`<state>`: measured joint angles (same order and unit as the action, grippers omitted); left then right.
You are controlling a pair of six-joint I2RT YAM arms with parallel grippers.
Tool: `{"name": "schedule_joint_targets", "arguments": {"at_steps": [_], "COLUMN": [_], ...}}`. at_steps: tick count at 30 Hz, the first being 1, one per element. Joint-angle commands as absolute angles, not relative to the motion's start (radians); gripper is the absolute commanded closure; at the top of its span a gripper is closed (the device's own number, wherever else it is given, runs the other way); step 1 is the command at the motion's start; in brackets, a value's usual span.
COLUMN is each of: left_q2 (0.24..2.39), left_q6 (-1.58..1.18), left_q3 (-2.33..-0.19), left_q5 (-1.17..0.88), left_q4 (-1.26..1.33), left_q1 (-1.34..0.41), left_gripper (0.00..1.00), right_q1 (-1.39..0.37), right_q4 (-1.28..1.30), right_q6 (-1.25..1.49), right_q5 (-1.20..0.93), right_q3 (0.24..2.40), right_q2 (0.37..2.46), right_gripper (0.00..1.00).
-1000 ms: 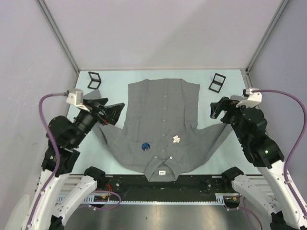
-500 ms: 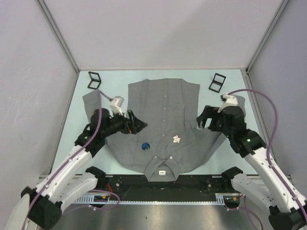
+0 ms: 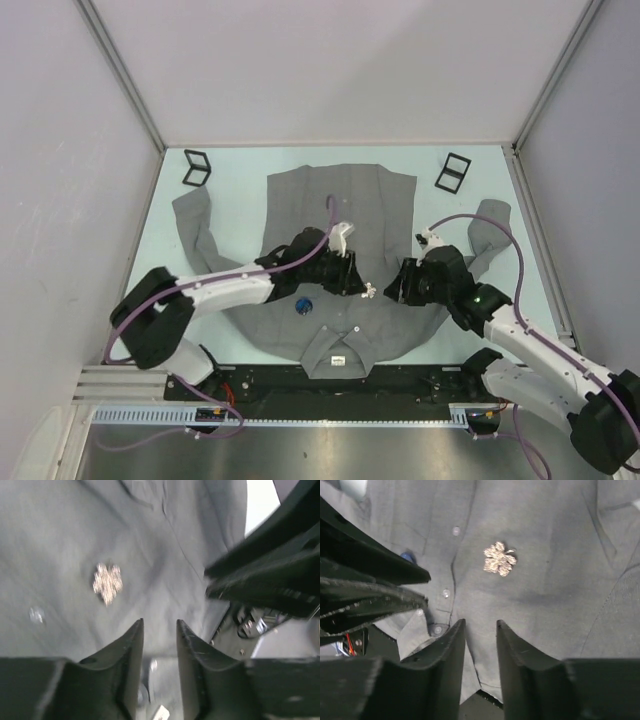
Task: Remove the brooch from the garment
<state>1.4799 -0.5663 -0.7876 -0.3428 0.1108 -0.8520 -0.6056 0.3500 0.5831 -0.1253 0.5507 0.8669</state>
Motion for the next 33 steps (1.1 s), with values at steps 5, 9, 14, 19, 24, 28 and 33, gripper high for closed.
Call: {"name": "schedule_joint_targets", "arguments": {"at_steps": [5, 9, 14, 19, 24, 28, 33], "left_q2": [1.641, 1.71, 1.759, 1.781, 1.801, 1.828, 1.83], "left_q6": [-0.477, -0.482, -0.491, -0.489, -0.486, -0.485, -0.485], "left_q3": [-0.949, -0.976, -0.98, -0.968, -0.965, -0.976, -0.965], "left_q5": [-0.299, -0.313, -0.304, -0.29, -0.267, -0.261, -0.236], "left_q4": [0.175, 0.196, 0.215, 0.213, 0.215, 0.212, 0.216], "left_q1": [-0.857, -0.857, -0.857, -0.857, -0.857, -0.857, -0.856], "left_gripper": [0.68, 0.73, 0.79, 0.83, 0.87, 0.9, 0.94], "right_q1": [-0.569, -0.561, -0.548, -0.519, -0.491, -0.48, -0.463], "right_q4": [0.106, 0.011, -0.093, -0.149, -0.216, -0.252, -0.29], "right_q6": [0.647, 0.684, 0.744, 0.795, 0.802, 0.804, 0.802], "right_q5": [-0.167, -0.169, -0.161, -0.158, -0.216, -0.247, -0.288], "right_q3": [0.492, 0.477, 0.442, 0.387, 0.376, 0.376, 0.38], "right_q2": [0.992, 1.087, 1.134, 1.147, 1.204, 1.249, 1.298], "right_gripper": [0.67, 0.73, 0.69, 0.69, 0.7, 0.71, 0.71]}}
